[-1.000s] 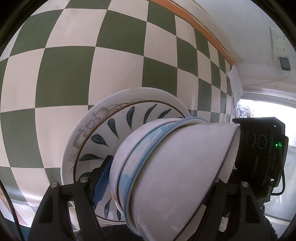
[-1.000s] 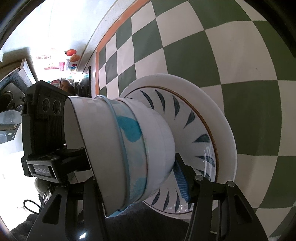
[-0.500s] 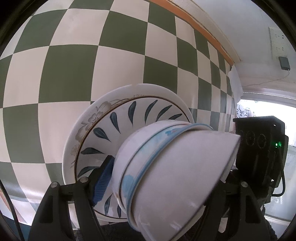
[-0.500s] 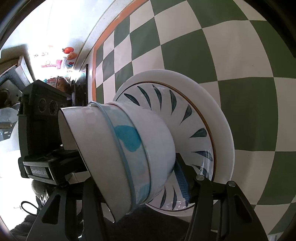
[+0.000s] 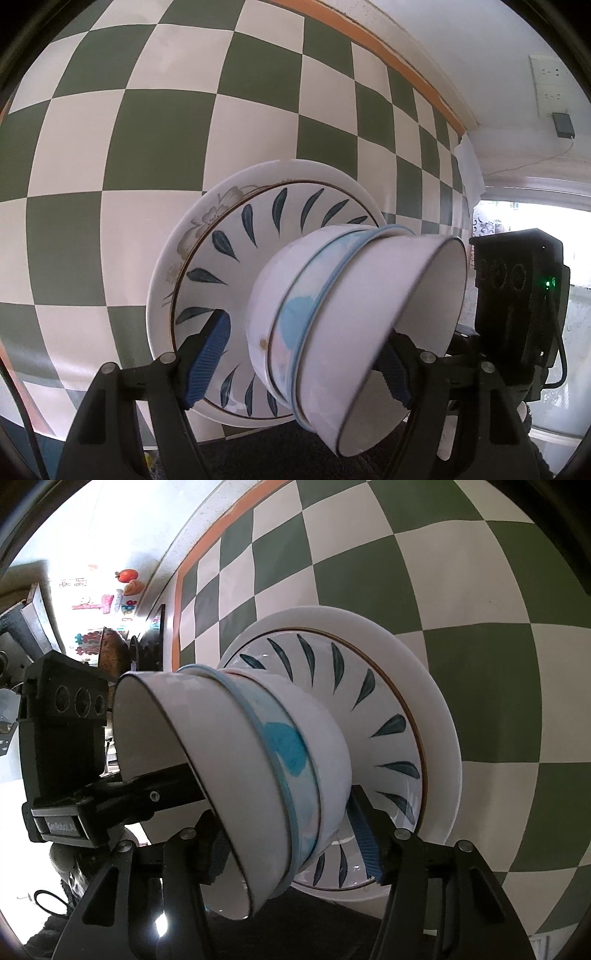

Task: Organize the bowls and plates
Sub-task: 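Lower the bowl stack onto the plate stack and open both tools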

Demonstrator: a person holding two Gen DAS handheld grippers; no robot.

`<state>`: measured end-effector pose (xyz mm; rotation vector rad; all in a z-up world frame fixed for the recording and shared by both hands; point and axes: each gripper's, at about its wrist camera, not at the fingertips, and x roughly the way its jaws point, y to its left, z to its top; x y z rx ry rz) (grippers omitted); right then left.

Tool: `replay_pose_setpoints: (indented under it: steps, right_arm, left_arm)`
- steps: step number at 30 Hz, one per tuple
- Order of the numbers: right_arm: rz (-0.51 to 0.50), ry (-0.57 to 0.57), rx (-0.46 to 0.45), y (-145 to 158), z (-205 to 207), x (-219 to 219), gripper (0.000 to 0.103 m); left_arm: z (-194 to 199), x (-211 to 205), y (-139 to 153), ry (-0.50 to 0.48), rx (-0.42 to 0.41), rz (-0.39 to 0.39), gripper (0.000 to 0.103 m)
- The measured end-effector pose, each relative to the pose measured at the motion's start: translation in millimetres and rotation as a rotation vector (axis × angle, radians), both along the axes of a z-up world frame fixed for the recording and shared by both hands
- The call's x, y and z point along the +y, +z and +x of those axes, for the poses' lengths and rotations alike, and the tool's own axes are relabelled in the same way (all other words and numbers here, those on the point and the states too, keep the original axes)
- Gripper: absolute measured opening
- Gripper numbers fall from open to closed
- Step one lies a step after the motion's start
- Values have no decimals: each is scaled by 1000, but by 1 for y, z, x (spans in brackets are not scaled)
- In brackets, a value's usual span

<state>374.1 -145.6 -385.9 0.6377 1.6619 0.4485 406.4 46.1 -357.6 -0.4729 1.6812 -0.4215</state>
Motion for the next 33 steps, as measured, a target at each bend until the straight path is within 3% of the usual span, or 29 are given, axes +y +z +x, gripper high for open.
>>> replay_pose_setpoints:
  steps: [9,16,24,27,31,33]
  right_arm:
    - [-13,-41,-31,13,-7,-7,62]
    - [-113,-23,-124,45,-16,-7,62]
    - [-273,-11,-299,113,-46,0,62]
    - [-362,-3,-388,141,-62,7,82]
    - [-473,-35,-466,173,-82,9,90]
    - [-509,-59,-492,187,-92,6,91]
  left_arm:
    - [-8,5,15,0,-56,39,73]
    - [-24,11,63,-25,-263,207,73]
    - [-52,18,116,-6,-440,379,75]
    - [-62,18,131,22,-466,395,75]
    - [-78,16,153,56,-538,437,88]
    - [-86,13,162,67,-569,466,100]
